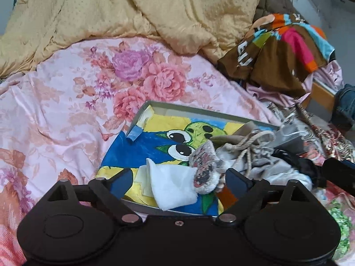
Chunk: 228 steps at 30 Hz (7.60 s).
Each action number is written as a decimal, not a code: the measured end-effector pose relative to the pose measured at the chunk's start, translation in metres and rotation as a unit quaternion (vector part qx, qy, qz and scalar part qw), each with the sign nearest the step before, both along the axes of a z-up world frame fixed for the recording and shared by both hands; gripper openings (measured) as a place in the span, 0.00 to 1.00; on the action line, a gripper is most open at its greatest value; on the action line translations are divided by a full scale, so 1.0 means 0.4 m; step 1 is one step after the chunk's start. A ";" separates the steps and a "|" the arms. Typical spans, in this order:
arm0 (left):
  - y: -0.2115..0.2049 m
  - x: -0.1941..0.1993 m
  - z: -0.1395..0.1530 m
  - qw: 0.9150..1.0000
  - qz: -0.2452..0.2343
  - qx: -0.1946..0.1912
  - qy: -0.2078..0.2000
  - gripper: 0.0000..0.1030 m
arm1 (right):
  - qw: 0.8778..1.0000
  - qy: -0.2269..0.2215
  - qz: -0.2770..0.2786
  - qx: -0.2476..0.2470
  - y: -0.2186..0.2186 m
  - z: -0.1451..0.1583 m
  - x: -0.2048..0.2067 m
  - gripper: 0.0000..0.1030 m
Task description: Organize soft objects
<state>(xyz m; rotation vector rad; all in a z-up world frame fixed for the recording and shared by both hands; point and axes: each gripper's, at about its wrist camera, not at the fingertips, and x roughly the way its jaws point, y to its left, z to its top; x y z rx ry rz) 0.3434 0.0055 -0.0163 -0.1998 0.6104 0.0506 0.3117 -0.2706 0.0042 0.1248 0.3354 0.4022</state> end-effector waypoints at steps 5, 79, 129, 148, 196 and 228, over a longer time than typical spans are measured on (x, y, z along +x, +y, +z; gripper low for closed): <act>-0.012 -0.059 0.025 1.000 -0.001 -0.003 -0.022 0.94 | 1.000 -0.011 -0.005 0.006 -0.023 0.013 -0.033 0.98; -0.071 -0.624 0.090 0.992 -0.017 0.021 -0.126 0.99 | 0.999 -0.031 -0.025 0.009 -0.102 0.027 -0.503 1.00; -0.002 -0.675 -0.053 0.998 -0.009 0.019 -0.057 0.99 | 0.995 0.096 -0.034 0.007 -0.044 -0.113 -0.530 1.00; 0.004 -0.696 -0.081 0.999 -0.006 0.019 -0.045 0.99 | 0.992 0.115 -0.046 -0.022 -0.027 -0.144 -0.521 1.00; 0.010 -0.702 -0.096 0.999 0.010 0.014 -0.037 0.99 | 0.991 0.116 -0.031 -0.051 -0.008 -0.161 -0.517 1.00; 0.011 -0.702 -0.095 0.999 0.010 0.013 -0.037 0.99 | 0.991 0.116 -0.030 -0.052 -0.007 -0.162 -0.518 1.00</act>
